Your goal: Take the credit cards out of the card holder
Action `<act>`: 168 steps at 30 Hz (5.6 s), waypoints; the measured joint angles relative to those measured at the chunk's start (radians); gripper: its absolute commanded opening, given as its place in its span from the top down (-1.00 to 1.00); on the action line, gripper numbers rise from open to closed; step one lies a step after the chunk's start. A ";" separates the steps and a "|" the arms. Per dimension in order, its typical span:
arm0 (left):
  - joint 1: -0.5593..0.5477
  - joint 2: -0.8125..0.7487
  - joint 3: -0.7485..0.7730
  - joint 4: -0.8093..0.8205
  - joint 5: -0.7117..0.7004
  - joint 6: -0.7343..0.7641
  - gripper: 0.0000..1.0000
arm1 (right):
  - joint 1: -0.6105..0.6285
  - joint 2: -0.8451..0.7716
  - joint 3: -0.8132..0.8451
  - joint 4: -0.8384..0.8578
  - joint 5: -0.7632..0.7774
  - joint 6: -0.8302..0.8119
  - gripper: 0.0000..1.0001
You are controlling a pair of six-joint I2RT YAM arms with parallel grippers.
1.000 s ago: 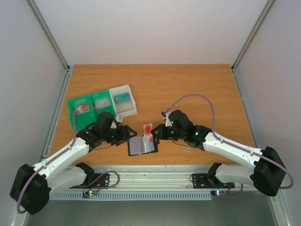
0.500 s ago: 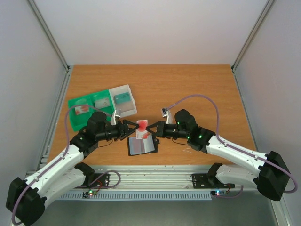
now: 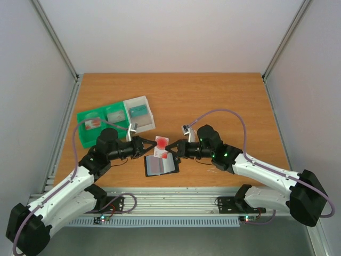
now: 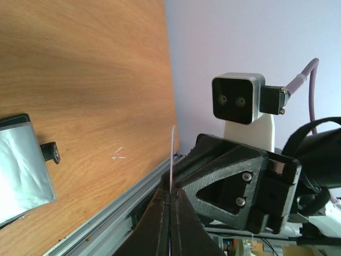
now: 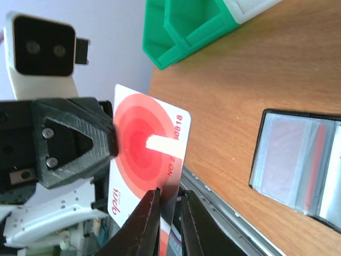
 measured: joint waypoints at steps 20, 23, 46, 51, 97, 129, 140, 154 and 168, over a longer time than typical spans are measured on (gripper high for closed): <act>-0.021 -0.006 0.162 -0.246 0.253 0.278 0.99 | 0.004 -0.021 0.525 -0.787 -0.077 -0.594 0.02; -0.045 -0.002 0.187 -0.306 0.283 0.333 0.99 | 0.004 0.034 0.567 -0.840 -0.114 -0.642 0.01; -0.083 -0.019 0.208 -0.425 0.359 0.441 0.99 | 0.001 0.164 0.546 -0.843 -0.359 -0.712 0.97; -0.083 -0.028 0.208 -0.446 0.366 0.448 0.99 | -0.001 0.155 0.528 -0.812 -0.403 -0.709 0.98; -0.083 -0.206 0.269 -0.575 -0.186 0.290 -0.99 | -0.108 0.048 0.237 -0.162 -0.351 -0.136 0.98; -0.083 -0.252 0.129 -0.192 -0.331 -0.132 0.79 | -0.117 0.025 0.079 0.372 -0.066 0.335 0.98; -0.084 -0.251 0.129 -0.214 -0.367 -0.094 0.99 | -0.118 0.056 0.043 0.422 -0.085 0.347 0.54; 0.090 -0.114 0.356 -0.467 -0.375 0.233 0.99 | -0.121 -0.014 -0.026 0.389 -0.145 0.258 -0.96; 0.500 0.101 0.440 -0.507 -0.065 0.417 0.99 | -0.121 -0.036 -0.034 0.305 -0.199 0.207 -0.97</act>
